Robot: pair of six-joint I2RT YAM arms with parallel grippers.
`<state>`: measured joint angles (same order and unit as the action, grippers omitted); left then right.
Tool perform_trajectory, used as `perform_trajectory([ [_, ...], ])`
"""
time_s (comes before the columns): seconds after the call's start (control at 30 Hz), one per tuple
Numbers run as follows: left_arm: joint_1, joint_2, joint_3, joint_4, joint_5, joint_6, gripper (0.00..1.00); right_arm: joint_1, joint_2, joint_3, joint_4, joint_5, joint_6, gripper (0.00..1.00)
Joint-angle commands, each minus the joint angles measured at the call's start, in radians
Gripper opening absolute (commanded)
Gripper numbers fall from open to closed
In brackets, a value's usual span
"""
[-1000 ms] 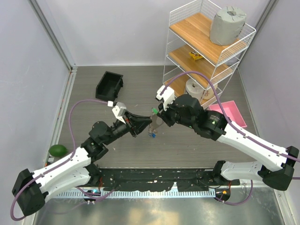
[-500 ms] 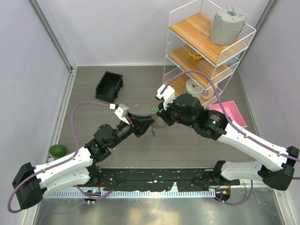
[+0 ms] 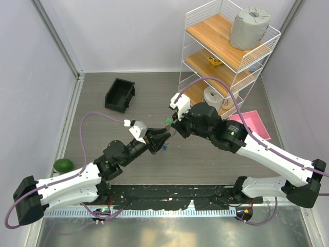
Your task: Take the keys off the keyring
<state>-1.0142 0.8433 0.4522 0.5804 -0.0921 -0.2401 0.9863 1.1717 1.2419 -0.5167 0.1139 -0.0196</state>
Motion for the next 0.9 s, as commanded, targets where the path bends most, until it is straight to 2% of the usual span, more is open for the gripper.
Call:
perform_trajectory([
  [0.0, -0.038, 0.023, 0.019, 0.108, -0.057, 0.146, 0.35, 0.002, -0.009, 0.063, 0.055, 0.004, 0.014, 0.05],
  [0.3, -0.044, 0.141, 0.013, 0.237, -0.09, 0.274, 0.42, 0.0, -0.014, 0.057, 0.053, -0.008, 0.018, 0.05],
  [0.47, -0.047, 0.191, -0.053, 0.435, -0.066, 0.357, 0.43, 0.002, -0.018, 0.048, 0.06, -0.011, 0.017, 0.06],
  [0.87, -0.057, 0.071, -0.133, 0.42, -0.064, 0.367, 0.4, 0.003, -0.015, 0.039, 0.063, 0.018, 0.017, 0.05],
])
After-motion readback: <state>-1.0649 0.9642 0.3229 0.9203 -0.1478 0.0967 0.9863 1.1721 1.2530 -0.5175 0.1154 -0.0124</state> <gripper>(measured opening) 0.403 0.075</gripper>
